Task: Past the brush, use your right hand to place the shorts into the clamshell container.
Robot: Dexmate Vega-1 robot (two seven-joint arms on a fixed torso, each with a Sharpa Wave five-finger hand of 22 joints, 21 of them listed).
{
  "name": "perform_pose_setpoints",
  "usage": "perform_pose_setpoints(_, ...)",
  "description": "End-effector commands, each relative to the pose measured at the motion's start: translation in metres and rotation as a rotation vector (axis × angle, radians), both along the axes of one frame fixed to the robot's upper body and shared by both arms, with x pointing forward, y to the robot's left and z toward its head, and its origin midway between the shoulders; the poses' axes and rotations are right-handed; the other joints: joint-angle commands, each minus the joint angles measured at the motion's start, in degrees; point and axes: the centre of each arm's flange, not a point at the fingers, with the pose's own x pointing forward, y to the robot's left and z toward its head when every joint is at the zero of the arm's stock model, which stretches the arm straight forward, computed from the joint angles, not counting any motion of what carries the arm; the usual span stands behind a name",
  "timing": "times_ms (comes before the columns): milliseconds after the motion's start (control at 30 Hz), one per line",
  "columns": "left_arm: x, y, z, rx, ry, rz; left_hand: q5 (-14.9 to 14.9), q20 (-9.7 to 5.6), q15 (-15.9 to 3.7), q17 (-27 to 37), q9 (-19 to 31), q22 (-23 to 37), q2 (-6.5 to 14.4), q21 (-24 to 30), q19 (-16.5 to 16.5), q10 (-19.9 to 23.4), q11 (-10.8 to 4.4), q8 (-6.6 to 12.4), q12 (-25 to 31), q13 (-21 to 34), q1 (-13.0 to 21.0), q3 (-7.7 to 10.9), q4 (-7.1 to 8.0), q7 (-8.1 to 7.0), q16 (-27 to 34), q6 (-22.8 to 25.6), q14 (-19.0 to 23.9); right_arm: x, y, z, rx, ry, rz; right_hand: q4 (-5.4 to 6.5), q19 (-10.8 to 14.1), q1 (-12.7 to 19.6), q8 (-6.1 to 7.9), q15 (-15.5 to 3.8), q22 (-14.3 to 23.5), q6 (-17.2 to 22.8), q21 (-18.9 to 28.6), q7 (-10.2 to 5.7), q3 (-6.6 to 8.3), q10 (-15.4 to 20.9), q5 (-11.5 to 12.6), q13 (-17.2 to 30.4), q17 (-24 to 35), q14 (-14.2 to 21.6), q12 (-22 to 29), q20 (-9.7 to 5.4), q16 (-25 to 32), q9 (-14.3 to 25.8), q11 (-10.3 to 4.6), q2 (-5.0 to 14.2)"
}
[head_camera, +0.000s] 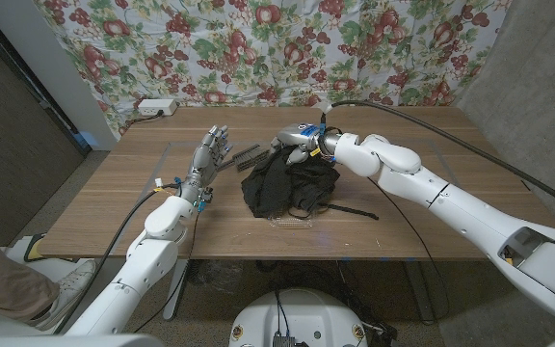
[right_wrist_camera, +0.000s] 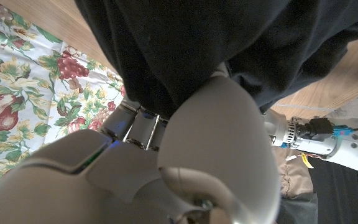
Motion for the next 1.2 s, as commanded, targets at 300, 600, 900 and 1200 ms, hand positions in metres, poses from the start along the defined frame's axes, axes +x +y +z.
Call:
perform_pose_setpoints(300,-0.0018,-0.003,-0.0016,0.005,0.003,-0.002,-0.05,-2.72,-4.09,0.21,0.11,0.16,0.23,-0.05,0.23,0.27,-0.04,0.06,0.35,0.31,-0.05,-0.12,0.07,0.02,0.08,0.24,-0.74,0.007,-0.0052,-0.0124,0.002,-0.017,-0.041,1.81,-2.88,3.16,-2.5,-6.98,0.12,-2.09,-2.49,-0.89,2.76,-2.19,0.57,-1.09,-3.47,0.43,-0.28,-8.0,-5.06,-1.85,-0.79,4.74)
perform_pose_setpoints(600,-0.0035,-0.0039,-0.0033,0.003,0.002,-0.005,-0.06,-2.75,-4.05,0.21,0.11,0.16,0.25,-0.04,0.25,0.29,0.01,0.07,0.36,0.31,-0.06,-0.16,0.07,0.11,0.09,0.3,-0.73,0.0052,-0.0049,-0.0146,-0.013,-0.015,-0.052,1.88,-3.85,2.29,-4.84,-7.4,0.07,-3.88,-2.22,-1.21,2.84,-3.49,-0.09,-2.86,-6.44,-0.59,-1.8,-7.58,-8.69,-3.54,-1.34,4.61)
perform_pose_setpoints(900,-0.0057,-0.0028,-0.004,0.002,-0.002,0.0,-0.07,-2.71,-4.05,0.21,0.12,0.16,0.26,-0.04,0.25,0.29,-0.04,0.07,0.35,0.31,-0.07,-0.19,0.07,0.12,0.1,0.35,-0.7,0.0048,-0.0051,-0.0176,-0.04,-0.012,-0.073,2.12,-8.23,0.74,-8.92,-7.4,-0.78,-7.21,-5.17,-2.05,2.84,-6.71,-0.83,-6.17,-8.94,-3.93,-5.39,-6.99,-12.34,-6.04,-1.48,4.67)
perform_pose_setpoints(1200,-0.0051,-0.0046,-0.005,0.002,0.001,-0.008,-0.08,-2.71,-4.01,0.21,0.12,0.16,0.28,-0.03,0.26,0.32,0.0,0.06,0.36,0.31,-0.07,-0.23,0.08,0.06,0.11,0.34,-0.69,0.0034,-0.0076,-0.018,-0.046,-0.008,-0.088,3.67,-14.44,-3.74,-14.1,-6.21,-1.08,-11.52,-8.37,-2.0,2.41,-11.25,-1.36,-11.01,-12.76,-11.1,-10.85,-6.81,-18.63,-8.93,-1.16,4.47)
